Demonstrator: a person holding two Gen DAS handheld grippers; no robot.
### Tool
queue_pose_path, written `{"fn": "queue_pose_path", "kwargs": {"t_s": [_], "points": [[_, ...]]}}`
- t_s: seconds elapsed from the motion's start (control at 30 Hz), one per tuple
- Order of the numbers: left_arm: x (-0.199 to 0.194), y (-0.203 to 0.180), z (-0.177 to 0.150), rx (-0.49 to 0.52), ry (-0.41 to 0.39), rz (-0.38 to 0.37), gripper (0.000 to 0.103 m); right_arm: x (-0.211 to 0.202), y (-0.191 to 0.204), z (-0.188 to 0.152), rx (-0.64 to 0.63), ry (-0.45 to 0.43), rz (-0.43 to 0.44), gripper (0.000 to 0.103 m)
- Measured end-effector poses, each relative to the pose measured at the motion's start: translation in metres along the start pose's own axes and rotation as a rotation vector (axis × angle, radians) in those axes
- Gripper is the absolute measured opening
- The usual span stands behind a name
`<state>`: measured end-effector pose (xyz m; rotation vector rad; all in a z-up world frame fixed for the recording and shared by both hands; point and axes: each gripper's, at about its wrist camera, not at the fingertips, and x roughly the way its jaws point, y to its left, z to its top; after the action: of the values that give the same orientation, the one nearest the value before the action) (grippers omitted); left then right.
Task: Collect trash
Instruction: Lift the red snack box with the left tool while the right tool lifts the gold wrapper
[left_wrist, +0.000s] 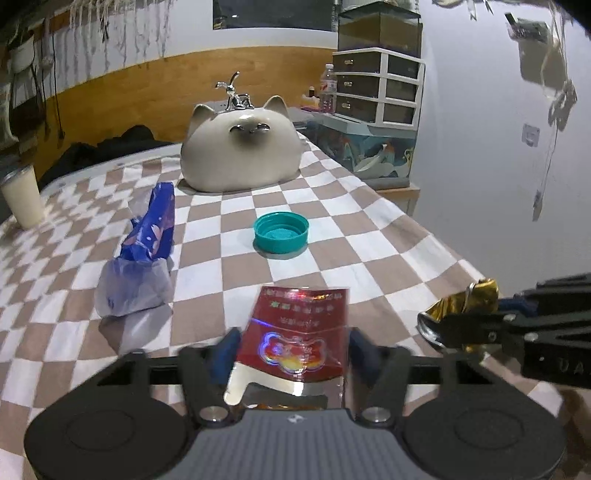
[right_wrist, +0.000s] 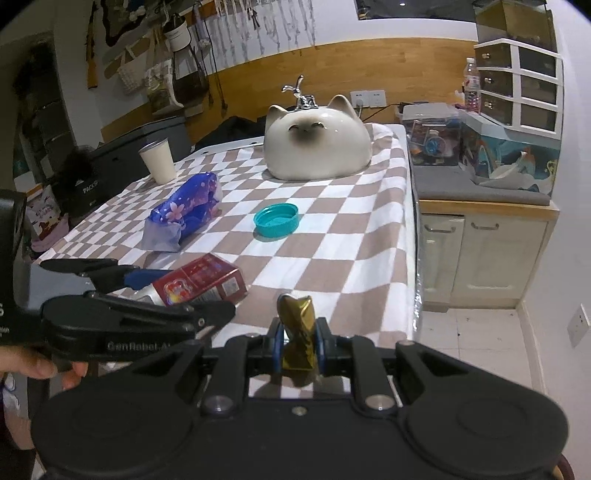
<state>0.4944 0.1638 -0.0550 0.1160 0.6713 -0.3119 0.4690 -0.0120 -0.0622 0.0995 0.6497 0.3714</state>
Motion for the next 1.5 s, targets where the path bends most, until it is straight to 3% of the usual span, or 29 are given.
{"fn": "queue_pose_path", "kwargs": {"t_s": [0.3,0.77,1.17,1.5], "points": [[-0.013,-0.01,-0.004,-0.001,0.009,0.04,0.054,-0.008,-0.003,-0.001,-0.009,-0.007,-0.011,0.018],[-0.077,-0.025,-0.025,-0.124,-0.047,0.158,0.054,-0.049,-0.003,-0.009,-0.05,-0.052,0.007,0.017],[-0.133,-0.071,-0.054,-0.18,-0.1,0.179,0.054,-0.106,-0.003,-0.028,-0.086,-0.091,0.007,0.017],[-0.155,-0.124,-0.059,-0.169,-0.121,0.192,0.054,-0.156,-0.034,-0.052,-0.073,-0.115,-0.029,0.017]]}}
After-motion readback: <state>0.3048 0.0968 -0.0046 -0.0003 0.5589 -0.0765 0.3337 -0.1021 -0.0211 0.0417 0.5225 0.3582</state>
